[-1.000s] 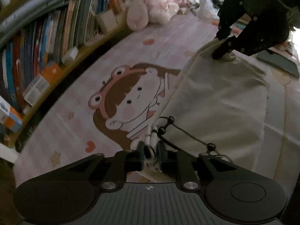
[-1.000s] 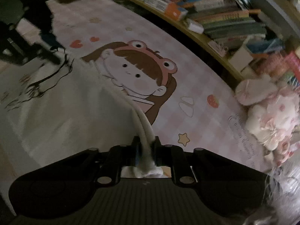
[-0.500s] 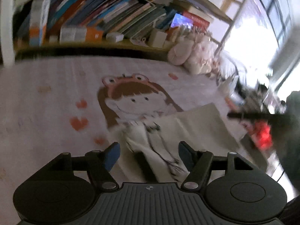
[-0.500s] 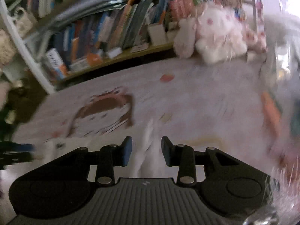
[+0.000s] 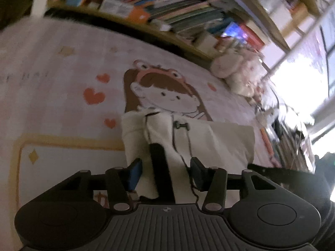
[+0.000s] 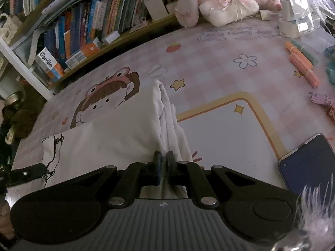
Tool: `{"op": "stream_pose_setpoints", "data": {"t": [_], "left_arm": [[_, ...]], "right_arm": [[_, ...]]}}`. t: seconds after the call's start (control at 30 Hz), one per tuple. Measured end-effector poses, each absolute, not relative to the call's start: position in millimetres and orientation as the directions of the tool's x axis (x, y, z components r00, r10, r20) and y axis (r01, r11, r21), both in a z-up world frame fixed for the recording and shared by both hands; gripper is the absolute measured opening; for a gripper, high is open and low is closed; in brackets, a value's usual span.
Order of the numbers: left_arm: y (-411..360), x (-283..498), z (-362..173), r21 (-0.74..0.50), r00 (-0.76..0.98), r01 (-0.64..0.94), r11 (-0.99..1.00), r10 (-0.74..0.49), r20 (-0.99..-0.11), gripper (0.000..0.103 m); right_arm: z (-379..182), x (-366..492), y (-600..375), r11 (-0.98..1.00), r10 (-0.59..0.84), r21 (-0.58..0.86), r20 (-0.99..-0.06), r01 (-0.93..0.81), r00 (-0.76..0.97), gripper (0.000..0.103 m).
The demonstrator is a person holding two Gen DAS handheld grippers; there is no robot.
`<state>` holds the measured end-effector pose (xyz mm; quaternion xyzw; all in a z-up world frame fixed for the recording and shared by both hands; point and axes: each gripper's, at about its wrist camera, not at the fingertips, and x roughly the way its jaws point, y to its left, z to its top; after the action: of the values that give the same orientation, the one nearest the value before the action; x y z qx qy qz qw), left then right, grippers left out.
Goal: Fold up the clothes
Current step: 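Grasp the folded shirt edge with the left gripper while the right gripper holds it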
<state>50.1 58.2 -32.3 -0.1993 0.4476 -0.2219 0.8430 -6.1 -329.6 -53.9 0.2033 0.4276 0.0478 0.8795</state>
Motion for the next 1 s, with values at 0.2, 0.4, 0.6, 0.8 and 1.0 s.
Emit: {"op": "stream_pose_setpoints", "data": {"t": [0.2,0.4,0.6,0.8,1.0], "left_arm": [[71.5,47.6,-32.6,-0.658,0.513,0.087,0.748,-0.6,-0.614,0.006],[87.9,48.5,-29.4,-0.686,0.533,0.076,0.724,-0.61,-0.586,0.002],[78.2,63.8,-43.0,-0.606,0.471,0.062,0.793,-0.559,-0.683,0.009],[53.6,71.5,-21.2,-0.409,0.462,0.285,0.867,-0.498,-0.734,0.034],[56.8,78.8,-27.2,-0.483,0.459,0.235,0.844,-0.534,-0.71,0.003]], "right_arm": [[-53.0,-3.7,-326.9,0.926,0.252,0.372,-0.743,0.069,0.62,0.005],[-54.3,-4.6,-324.8,0.926,0.242,0.368,-0.744,0.08,0.623,0.005],[-53.3,-4.2,-319.3,0.938,0.224,0.339,-0.748,0.071,0.625,0.005],[-52.6,-3.6,-318.6,0.937,0.219,0.34,-0.751,0.08,0.623,0.005],[-52.0,-3.3,-318.4,0.937,0.216,0.339,-0.752,0.084,0.622,0.005]]}}
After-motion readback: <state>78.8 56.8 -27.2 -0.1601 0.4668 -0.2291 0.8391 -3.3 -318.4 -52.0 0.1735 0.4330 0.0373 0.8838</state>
